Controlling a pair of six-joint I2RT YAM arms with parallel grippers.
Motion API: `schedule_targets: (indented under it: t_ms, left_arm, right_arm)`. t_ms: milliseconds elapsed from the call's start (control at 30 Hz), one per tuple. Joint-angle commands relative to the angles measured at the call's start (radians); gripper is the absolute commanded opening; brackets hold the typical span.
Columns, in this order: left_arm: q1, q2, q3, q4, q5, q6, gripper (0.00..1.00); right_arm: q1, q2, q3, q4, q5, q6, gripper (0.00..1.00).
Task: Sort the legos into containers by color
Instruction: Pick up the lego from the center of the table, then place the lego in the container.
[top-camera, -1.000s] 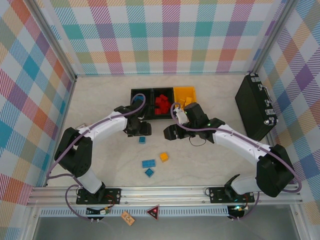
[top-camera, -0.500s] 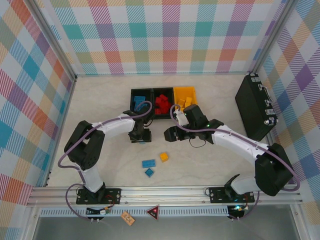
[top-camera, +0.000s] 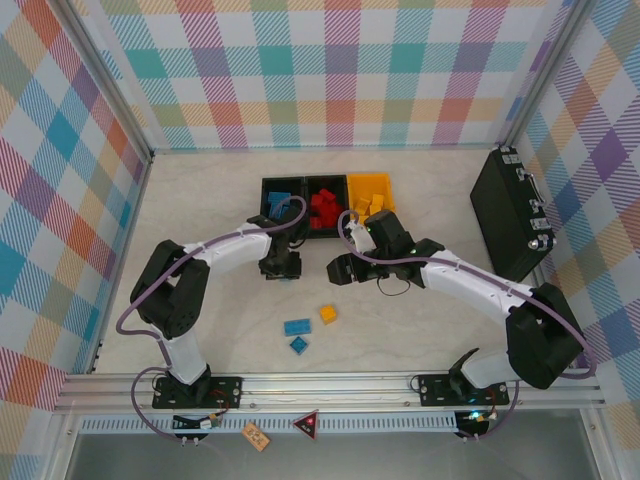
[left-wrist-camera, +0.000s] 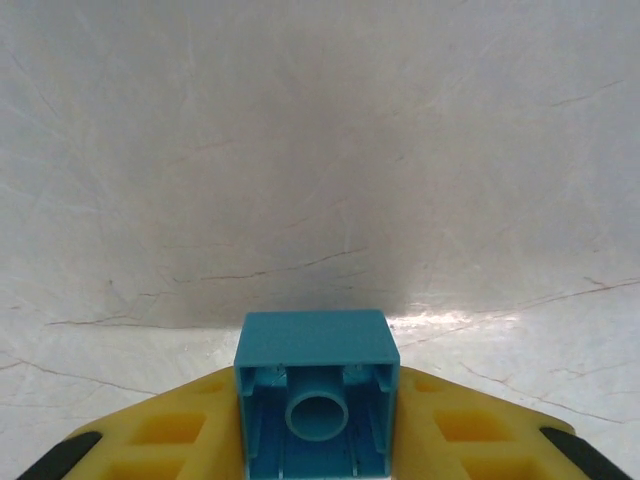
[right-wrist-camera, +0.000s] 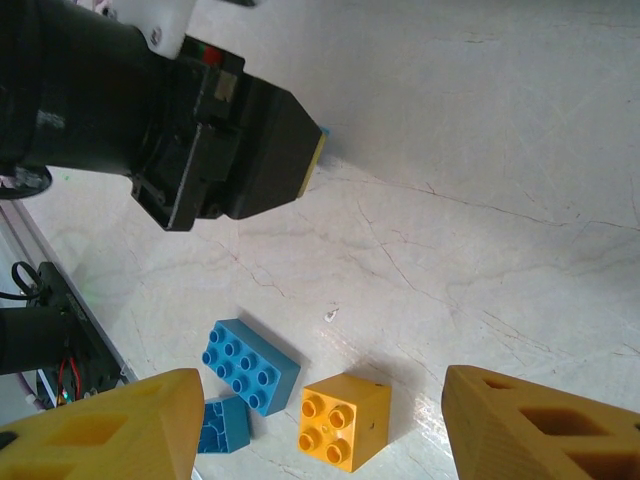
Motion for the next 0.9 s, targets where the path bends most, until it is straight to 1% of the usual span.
schedule_targets:
  t_ms: [0,167,400,567,700,767,867]
  left_arm:
    - [0.008,-0.035,0.077,-0.067,-0.032,0.044,0.35]
    - [0.047,-0.026,0.178,-0.094,-0.027,0.081,0.35]
    - [0.112,0.049,0.340,-0.108,0.008,0.111,0.35]
    - [0.151,0.113,0.420,-0.109,-0.012,0.104,0.35]
    - [0.182,0.157,0.461,-0.070,0.001,0.079,0.35]
    - [0.192,0.193,0.509,-0.071,0.009,0.075,0.35]
    - [0.199,0.249,0.580,-0.080,-0.006,0.076,0.35]
  right_arm:
    - [0.006,0.004,0.017,0.017,-0.012,0.013,0.65]
    - [0.004,0.001,0.050,0.000,0.023,0.048,0.65]
    - [0.003,0.014,0.076,0.012,0.046,0.067,0.65]
    - [0.001,0.022,0.086,-0.006,0.082,0.082,0.65]
    - [0.001,0.028,0.083,0.004,0.086,0.095,0.65]
    - [0.001,0.031,0.084,0.006,0.088,0.098,0.65]
    - [0.001,0.028,0.082,0.006,0.096,0.105,0.65]
